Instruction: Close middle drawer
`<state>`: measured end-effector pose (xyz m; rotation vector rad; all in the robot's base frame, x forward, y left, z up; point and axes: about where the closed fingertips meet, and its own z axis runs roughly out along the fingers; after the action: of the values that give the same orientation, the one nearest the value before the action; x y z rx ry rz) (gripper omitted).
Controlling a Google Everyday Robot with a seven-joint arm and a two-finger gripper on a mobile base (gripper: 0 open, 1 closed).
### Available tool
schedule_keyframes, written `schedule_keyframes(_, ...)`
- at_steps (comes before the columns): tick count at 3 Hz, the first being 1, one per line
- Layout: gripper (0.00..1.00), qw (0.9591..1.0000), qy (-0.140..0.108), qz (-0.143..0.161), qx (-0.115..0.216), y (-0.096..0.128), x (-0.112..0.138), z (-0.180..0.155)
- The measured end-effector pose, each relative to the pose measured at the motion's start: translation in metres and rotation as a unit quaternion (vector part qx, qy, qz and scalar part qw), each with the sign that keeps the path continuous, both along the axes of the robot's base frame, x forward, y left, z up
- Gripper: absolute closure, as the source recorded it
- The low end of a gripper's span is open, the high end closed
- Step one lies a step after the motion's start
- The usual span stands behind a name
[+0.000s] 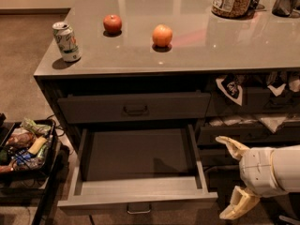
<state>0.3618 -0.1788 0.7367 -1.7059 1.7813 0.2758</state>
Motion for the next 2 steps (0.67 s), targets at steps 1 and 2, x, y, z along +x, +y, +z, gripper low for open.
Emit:
schedule_keyframes(1,0.00,1.0000,0.000,0.000,0.000,0.000,0.000,0.000)
schedule_keyframes(2,0.00,0.9998,0.012,0.000,0.013,0.002,0.006,-0.019)
